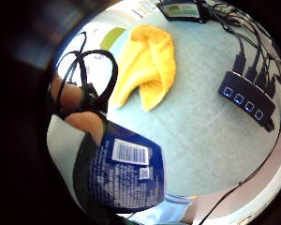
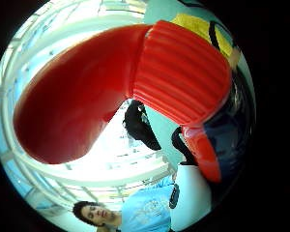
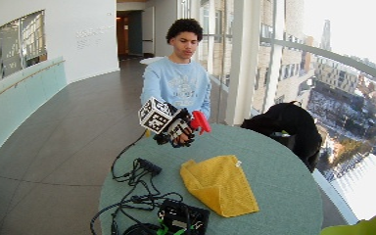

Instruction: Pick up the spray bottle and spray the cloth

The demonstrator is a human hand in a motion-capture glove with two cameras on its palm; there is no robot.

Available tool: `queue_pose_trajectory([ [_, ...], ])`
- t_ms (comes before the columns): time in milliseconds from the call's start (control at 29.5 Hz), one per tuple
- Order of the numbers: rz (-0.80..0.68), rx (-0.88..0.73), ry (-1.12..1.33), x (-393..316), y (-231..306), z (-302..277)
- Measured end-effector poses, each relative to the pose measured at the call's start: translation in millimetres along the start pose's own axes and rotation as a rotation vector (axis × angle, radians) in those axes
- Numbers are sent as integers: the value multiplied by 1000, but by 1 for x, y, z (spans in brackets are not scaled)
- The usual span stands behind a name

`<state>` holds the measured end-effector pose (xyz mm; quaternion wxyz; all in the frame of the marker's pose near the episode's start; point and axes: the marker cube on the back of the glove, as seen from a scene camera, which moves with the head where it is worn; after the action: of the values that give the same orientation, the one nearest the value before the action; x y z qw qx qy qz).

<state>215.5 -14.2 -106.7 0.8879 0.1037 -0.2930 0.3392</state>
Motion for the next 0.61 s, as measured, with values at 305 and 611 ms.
queue_pose_trajectory([
  [305,-260,-98,-179,-75,23,67],
  [611,-480,-165,-315,-134,33,156],
])
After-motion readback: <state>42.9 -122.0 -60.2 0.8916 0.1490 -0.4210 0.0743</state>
